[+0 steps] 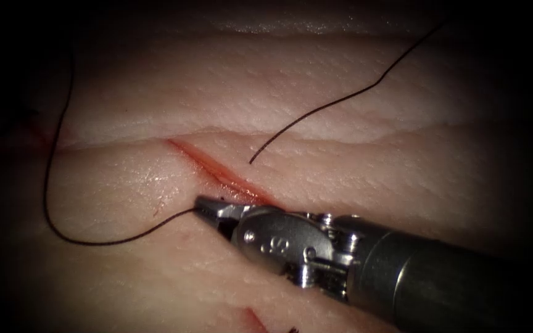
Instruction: Wound Closure
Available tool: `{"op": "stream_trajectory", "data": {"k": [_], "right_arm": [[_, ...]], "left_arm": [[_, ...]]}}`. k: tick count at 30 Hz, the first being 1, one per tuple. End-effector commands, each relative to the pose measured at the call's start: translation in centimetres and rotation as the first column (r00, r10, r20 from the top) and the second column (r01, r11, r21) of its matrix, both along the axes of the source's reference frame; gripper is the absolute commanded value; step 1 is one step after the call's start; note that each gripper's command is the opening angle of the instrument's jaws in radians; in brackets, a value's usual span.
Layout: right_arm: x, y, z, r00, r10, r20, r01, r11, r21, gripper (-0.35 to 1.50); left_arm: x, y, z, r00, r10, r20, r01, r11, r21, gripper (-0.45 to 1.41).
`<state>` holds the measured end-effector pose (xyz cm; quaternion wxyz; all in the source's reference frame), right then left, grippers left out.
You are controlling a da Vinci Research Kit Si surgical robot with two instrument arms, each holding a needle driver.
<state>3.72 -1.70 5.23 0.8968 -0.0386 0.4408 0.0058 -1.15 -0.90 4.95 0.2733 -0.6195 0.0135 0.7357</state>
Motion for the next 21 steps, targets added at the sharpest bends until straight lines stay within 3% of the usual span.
{"op": "stream_trajectory", "data": {"k": [1, 9, 10, 15, 20, 21], "right_arm": [[0.07, -0.06, -0.09, 1.000, -0.009, -0.008, 0.009, 1.000, 0.001, -0.35], [0.25, -0.71, -0.76, 0.995, -0.068, -0.077, 0.069, 0.997, 0.022, -0.35], [0.32, -0.86, -0.96, 0.992, -0.083, -0.099, 0.087, 0.996, 0.033, -0.35], [0.49, -1.17, -1.34, 0.980, -0.111, -0.164, 0.125, 0.989, 0.074, -0.35], [0.56, -1.24, -1.45, 0.975, -0.124, -0.182, 0.140, 0.987, 0.077, -0.35], [0.55, -1.21, -1.44, 0.975, -0.124, -0.184, 0.140, 0.987, 0.079, -0.16]], "left_arm": [[-0.07, -0.02, 0.07, 1.000, -0.001, 0.001, 0.001, 1.000, 0.000, -0.45], [-0.13, -0.07, 0.14, 1.000, -0.009, -0.003, 0.009, 1.000, -0.005, -0.45], [-0.15, -0.08, 0.15, 1.000, -0.012, -0.002, 0.012, 1.000, -0.002, -0.45], [-0.17, -0.11, 0.18, 1.000, -0.016, 0.000, 0.016, 1.000, 0.004, -0.45], [-0.17, -0.13, 0.18, 1.000, -0.015, 0.001, 0.015, 1.000, 0.001, -0.45], [-0.17, -0.13, 0.18, 1.000, -0.015, 0.001, 0.015, 1.000, 0.001, -0.45]]}}
